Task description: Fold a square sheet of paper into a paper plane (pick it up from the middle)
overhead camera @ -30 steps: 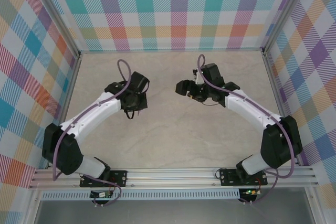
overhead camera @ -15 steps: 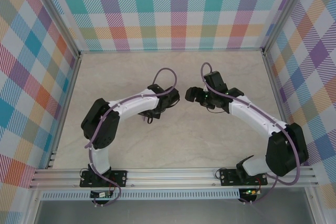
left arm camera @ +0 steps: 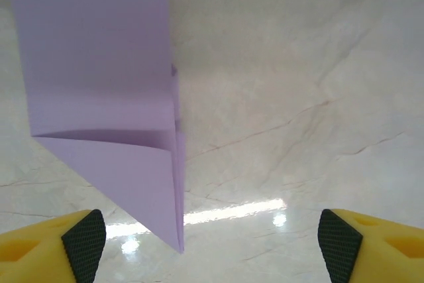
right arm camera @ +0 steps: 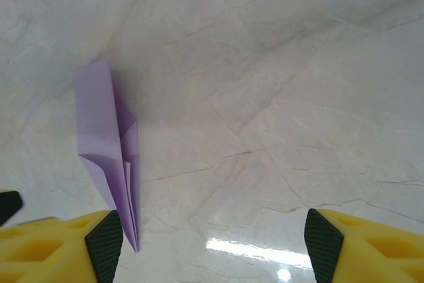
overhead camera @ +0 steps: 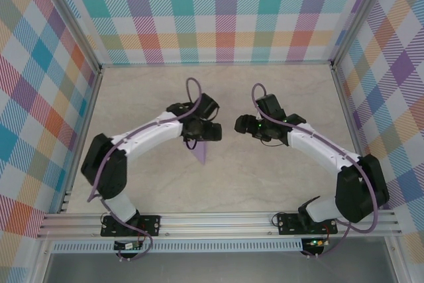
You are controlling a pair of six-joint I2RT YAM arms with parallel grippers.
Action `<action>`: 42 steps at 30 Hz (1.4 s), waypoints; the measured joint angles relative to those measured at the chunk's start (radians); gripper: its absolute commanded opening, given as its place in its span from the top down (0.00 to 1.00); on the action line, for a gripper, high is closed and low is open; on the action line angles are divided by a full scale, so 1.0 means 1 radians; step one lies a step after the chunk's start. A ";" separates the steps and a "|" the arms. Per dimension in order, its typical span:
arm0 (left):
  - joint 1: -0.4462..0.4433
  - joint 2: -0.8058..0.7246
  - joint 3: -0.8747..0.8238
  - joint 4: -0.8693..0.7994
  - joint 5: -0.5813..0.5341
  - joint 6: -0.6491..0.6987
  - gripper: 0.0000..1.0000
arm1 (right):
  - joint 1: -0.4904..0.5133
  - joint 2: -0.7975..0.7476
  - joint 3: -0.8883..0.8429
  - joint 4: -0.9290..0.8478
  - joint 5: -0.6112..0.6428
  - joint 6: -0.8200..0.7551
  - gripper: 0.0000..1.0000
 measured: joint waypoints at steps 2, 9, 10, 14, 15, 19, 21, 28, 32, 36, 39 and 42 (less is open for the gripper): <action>0.068 -0.077 -0.059 0.042 0.028 -0.019 0.09 | 0.051 0.053 0.021 0.011 -0.011 0.001 0.34; 0.251 -0.217 -0.274 0.070 0.022 -0.084 0.03 | 0.272 0.322 0.205 0.051 -0.066 0.029 0.59; 0.271 -0.234 -0.299 0.067 0.018 -0.091 0.03 | 0.295 0.357 0.233 0.059 -0.073 0.036 0.61; 0.342 -0.321 -0.389 0.065 0.016 -0.117 0.02 | 0.359 0.477 0.326 0.074 -0.091 0.071 0.63; 0.356 -0.339 -0.402 0.066 0.016 -0.122 0.02 | 0.363 0.498 0.340 0.074 -0.092 0.077 0.64; 0.392 -0.383 -0.433 0.066 0.017 -0.131 0.02 | 0.365 0.579 0.399 0.052 -0.079 0.087 0.64; 0.393 -0.385 -0.439 0.067 0.024 -0.133 0.02 | 0.364 0.618 0.436 0.021 -0.072 0.075 0.64; 0.394 -0.385 -0.451 0.071 0.052 -0.130 0.02 | 0.354 0.674 0.486 -0.090 -0.072 -0.111 0.63; 0.394 -0.377 -0.451 0.080 0.080 -0.122 0.02 | 0.338 0.644 0.441 -0.108 -0.089 -0.286 0.62; 0.394 -0.372 -0.452 0.101 0.124 -0.114 0.02 | 0.301 0.559 0.329 -0.133 -0.123 -0.434 0.61; 0.394 -0.365 -0.459 0.125 0.164 -0.110 0.02 | 0.278 0.521 0.295 -0.153 -0.159 -0.454 0.59; 0.393 -0.357 -0.473 0.152 0.204 -0.111 0.03 | 0.269 0.487 0.286 -0.118 -0.192 -0.401 0.60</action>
